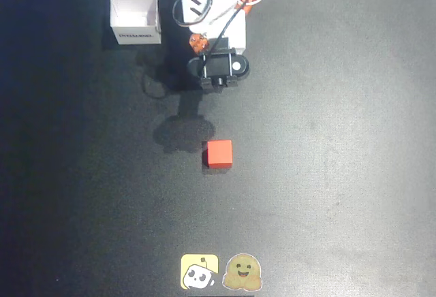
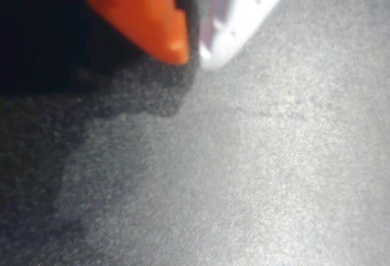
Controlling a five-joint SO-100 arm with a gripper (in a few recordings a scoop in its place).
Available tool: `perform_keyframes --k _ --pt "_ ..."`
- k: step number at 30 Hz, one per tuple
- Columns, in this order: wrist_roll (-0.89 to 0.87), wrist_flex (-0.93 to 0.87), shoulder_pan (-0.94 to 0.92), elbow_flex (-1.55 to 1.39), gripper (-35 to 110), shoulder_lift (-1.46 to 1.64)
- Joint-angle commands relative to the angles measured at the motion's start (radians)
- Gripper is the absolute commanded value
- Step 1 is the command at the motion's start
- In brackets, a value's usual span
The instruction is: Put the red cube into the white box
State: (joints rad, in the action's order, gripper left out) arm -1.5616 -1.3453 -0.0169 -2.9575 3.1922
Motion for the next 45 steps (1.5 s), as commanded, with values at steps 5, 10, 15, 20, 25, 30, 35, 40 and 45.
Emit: perform_keyframes --k 5,10,15,20,25,30,35,40,45 --pt "-0.005 -0.057 0.005 0.121 7 0.003" --pt "0.029 -0.064 0.017 0.356 10 -0.281" --pt "0.031 -0.040 0.031 0.623 16 -0.672" --pt "0.029 0.144 0.046 0.653 20 -0.865" --pt "0.021 0.268 0.060 0.750 23 -1.112" --pt "0.006 0.305 0.063 0.897 23 -1.333" --pt "-0.005 0.356 0.064 0.948 23 -1.445" --pt "-0.017 0.416 0.074 0.951 23 -1.496" --pt "-0.035 0.454 0.092 0.953 23 -1.529"
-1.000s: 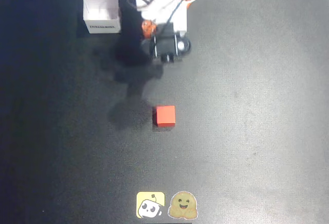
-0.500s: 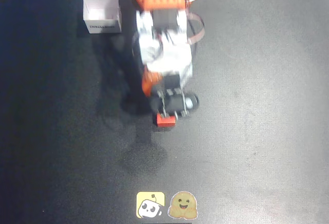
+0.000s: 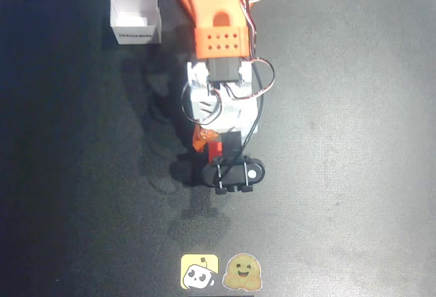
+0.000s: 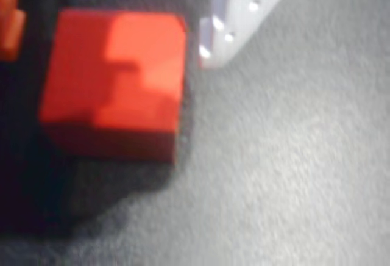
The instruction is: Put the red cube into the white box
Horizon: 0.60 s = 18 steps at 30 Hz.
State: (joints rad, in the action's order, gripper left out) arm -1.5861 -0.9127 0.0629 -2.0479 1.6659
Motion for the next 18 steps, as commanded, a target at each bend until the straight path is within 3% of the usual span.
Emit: perform_keyframes --k 1,12,18 --pt "-0.014 0.028 0.015 0.043 23 -0.008" --pt "-0.035 0.069 0.011 0.071 19 -0.084" --pt "-0.057 0.075 0.002 0.072 0 -0.109"
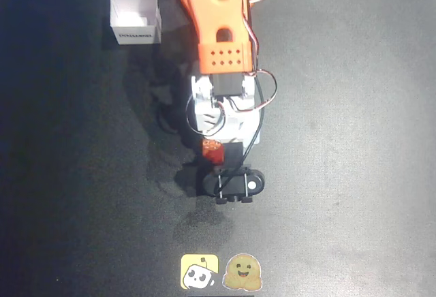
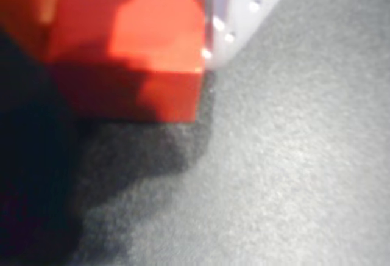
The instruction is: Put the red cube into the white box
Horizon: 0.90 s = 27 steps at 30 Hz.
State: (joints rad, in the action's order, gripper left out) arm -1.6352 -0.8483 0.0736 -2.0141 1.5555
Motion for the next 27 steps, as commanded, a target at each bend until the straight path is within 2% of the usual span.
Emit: perform_keyframes --k 1,7,14,20,27 --pt "-0.008 0.011 -0.012 0.037 0 -0.002" --pt "-0.032 -0.012 -0.028 0.037 0 0.012" --pt "-0.195 -0.258 -0.120 0.087 0 0.189" --pt "-0.281 -0.479 -0.407 0.078 0 0.393" --pt "-0.216 -0.684 -0.870 0.067 0 0.637"
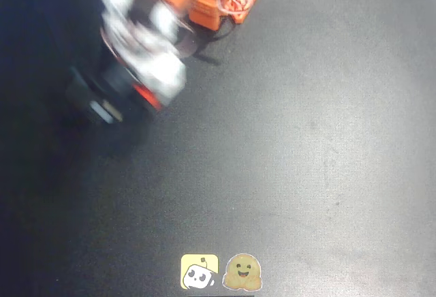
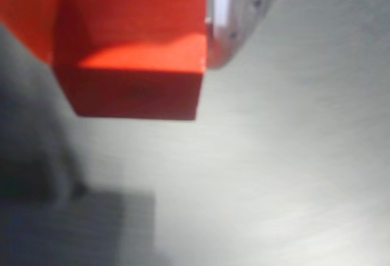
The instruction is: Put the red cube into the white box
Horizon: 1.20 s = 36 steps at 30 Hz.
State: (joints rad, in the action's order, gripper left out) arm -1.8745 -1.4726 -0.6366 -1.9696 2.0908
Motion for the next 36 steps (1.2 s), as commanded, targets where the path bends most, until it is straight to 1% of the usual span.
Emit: perform_keyframes --k 1,5,9,11,18,30,31,34,36 --pt "0.028 -0.084 -0.204 0.023 0 0.123" --pt "-0.009 -0.172 -0.334 0.035 0 0.183" --pt "-0.026 -0.281 -0.393 0.049 0 0.192" --pt "-0.034 -0.307 -0.413 0.060 0 0.196" --pt "0.071 -0.302 -0.557 0.046 0 0.189" --pt "0.086 -0.304 -0.588 -0.020 0 0.186" --pt "0.089 -0.304 -0.588 -0.021 1 0.186" --pt "0.117 -0.288 -0.588 -0.028 11 0.190" --pt "0.126 -0.279 -0.588 -0.032 14 0.192"
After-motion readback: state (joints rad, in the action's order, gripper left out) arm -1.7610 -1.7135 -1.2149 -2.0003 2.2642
